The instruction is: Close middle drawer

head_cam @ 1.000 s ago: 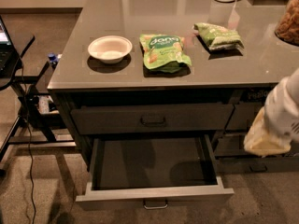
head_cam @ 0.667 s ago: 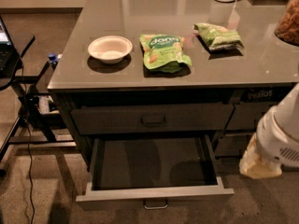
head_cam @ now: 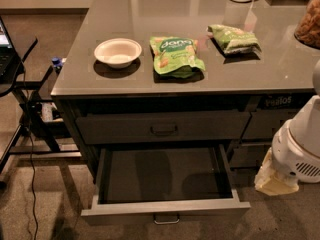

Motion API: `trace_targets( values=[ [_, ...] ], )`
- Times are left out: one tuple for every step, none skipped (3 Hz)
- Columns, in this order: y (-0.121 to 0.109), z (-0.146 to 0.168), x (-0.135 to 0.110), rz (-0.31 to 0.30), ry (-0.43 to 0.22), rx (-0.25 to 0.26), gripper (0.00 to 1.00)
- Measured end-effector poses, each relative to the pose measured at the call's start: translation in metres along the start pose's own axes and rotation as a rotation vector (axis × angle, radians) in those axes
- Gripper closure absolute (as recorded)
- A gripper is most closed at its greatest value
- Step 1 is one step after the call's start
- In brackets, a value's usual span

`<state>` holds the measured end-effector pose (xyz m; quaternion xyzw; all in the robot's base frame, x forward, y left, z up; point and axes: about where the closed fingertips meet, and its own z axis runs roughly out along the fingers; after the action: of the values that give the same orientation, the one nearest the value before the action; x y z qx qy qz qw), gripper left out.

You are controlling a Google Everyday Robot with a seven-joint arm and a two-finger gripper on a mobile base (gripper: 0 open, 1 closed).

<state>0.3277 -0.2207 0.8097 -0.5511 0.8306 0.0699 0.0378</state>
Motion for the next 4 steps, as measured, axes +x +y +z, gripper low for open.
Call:
trace_targets(
  values=[
    [0.016, 0.038, 0.01, 0.038, 0.026, -0.065, 1.0],
    [0.039, 0.119, 0.033, 0.118, 0.085, -0.186, 1.0],
    [0.057, 0.189, 0.05, 0.178, 0.139, -0.298, 1.0],
    [0.063, 0.204, 0.053, 0.193, 0.147, -0.332, 1.0]
  ],
)
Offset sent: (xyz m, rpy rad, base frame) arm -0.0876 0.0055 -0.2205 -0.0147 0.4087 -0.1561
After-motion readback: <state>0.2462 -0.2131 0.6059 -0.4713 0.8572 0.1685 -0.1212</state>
